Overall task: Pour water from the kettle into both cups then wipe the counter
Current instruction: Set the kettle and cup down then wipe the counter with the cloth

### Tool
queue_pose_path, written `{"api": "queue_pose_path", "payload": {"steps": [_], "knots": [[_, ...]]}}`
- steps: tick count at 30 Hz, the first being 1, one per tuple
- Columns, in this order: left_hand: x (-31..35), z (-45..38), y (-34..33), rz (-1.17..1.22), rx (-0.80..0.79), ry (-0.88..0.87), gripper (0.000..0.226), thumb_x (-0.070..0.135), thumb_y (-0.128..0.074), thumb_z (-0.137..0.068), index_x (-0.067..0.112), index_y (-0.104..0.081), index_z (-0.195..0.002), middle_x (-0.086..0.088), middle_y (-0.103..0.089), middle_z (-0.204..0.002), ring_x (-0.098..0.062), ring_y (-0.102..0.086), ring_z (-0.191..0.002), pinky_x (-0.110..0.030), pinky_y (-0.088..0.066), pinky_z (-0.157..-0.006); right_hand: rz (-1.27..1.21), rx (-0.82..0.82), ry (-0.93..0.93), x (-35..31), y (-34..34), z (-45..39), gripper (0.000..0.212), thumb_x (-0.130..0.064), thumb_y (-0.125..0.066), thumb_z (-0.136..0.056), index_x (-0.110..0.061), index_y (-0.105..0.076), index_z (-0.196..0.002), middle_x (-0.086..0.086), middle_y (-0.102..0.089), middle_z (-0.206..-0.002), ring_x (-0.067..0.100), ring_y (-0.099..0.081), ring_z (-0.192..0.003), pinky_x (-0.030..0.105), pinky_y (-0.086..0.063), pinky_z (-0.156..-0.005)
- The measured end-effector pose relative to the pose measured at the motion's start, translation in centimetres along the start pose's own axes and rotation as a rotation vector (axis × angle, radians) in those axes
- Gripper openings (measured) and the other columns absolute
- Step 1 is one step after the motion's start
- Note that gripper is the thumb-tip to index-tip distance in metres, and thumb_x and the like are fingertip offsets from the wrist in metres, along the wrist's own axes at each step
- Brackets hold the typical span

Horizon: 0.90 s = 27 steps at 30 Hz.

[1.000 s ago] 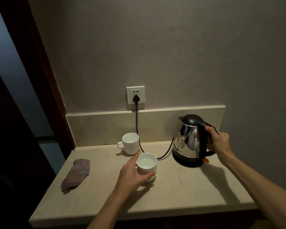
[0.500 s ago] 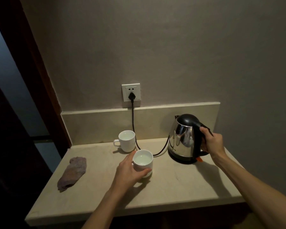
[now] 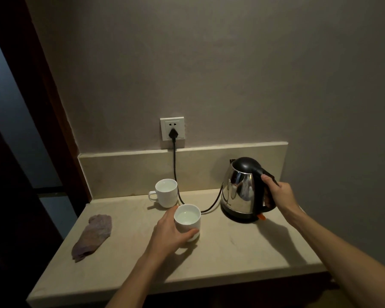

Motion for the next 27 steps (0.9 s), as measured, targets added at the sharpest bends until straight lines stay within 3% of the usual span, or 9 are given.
{"api": "queue_pose_path", "payload": {"steps": [3,9,16,21,24,27], "knots": [[-0.2,-0.2,-0.2,-0.005,-0.009,0.022,0.075,0.069,-0.085,-0.062,0.047,-0.049,-0.123,0.029,-0.059,-0.12,-0.003,-0.06,-0.109,-0.033,-0.054,-0.092,0.05,-0.047,-0.004,-0.1,0.1,0.1,0.062,-0.056,-0.058,-0.092,0.005,-0.07,-0.089,0.027,-0.071,-0.084,0.039,-0.069,-0.077,0.033,-0.054,-0.07],[0.2,-0.7,-0.5,-0.054,-0.081,0.09,0.078,0.067,-0.085,-0.061,0.039,-0.046,-0.122,0.015,-0.06,-0.123,-0.013,-0.061,-0.11,-0.04,-0.056,-0.094,0.22,-0.099,0.002,-1.2,0.2,-0.1,0.061,-0.061,-0.055,-0.09,-0.001,-0.069,-0.086,0.02,-0.072,-0.08,0.031,-0.071,-0.074,0.039,-0.057,-0.074],[1.4,-0.8,-0.2,-0.2,-0.07,0.17,0.077,0.057,-0.085,-0.068,0.021,-0.045,-0.123,-0.002,-0.063,-0.123,-0.029,-0.062,-0.111,-0.042,-0.054,-0.092,0.612,-0.119,0.054,-3.4,-0.2,-0.4,0.032,-0.049,-0.061,-0.091,-0.019,-0.059,-0.102,0.007,-0.067,-0.095,0.02,-0.066,-0.084,0.037,-0.058,-0.073],[1.3,-1.1,0.5,-0.224,-0.085,0.185,0.078,0.056,-0.087,-0.068,0.018,-0.047,-0.123,-0.005,-0.063,-0.122,-0.03,-0.062,-0.111,-0.044,-0.055,-0.092,0.76,-0.019,0.288,-9.8,-2.6,0.1,0.053,-0.054,-0.061,-0.088,-0.015,-0.051,-0.123,0.001,-0.051,-0.111,0.021,-0.057,-0.098,0.038,-0.053,-0.082],[0.4,-1.1,1.5,-0.215,-0.072,0.203,0.08,0.058,-0.087,-0.066,0.02,-0.047,-0.124,-0.005,-0.064,-0.122,-0.029,-0.063,-0.11,-0.042,-0.055,-0.09,0.758,-0.107,0.38,-12.2,-6.4,1.5,0.052,-0.057,-0.057,-0.087,-0.019,-0.052,-0.122,0.0,-0.055,-0.111,0.019,-0.057,-0.097,0.038,-0.054,-0.084],[-1.0,-1.1,3.6,-0.197,-0.036,0.233,0.087,0.058,-0.088,-0.061,0.021,-0.049,-0.129,-0.004,-0.066,-0.124,-0.029,-0.064,-0.11,-0.039,-0.055,-0.089,0.755,-0.212,0.387,-12.2,-10.7,3.4,0.064,-0.065,-0.05,-0.08,-0.02,-0.054,-0.126,-0.002,-0.06,-0.115,0.015,-0.059,-0.099,0.038,-0.054,-0.087]]}}
Point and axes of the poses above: each hand's wrist, its own z-axis away from the middle knuckle, its own y-axis out of the back of the hand, x = y × z, the point moved 10 cm from there along -z, towards the middle knuckle
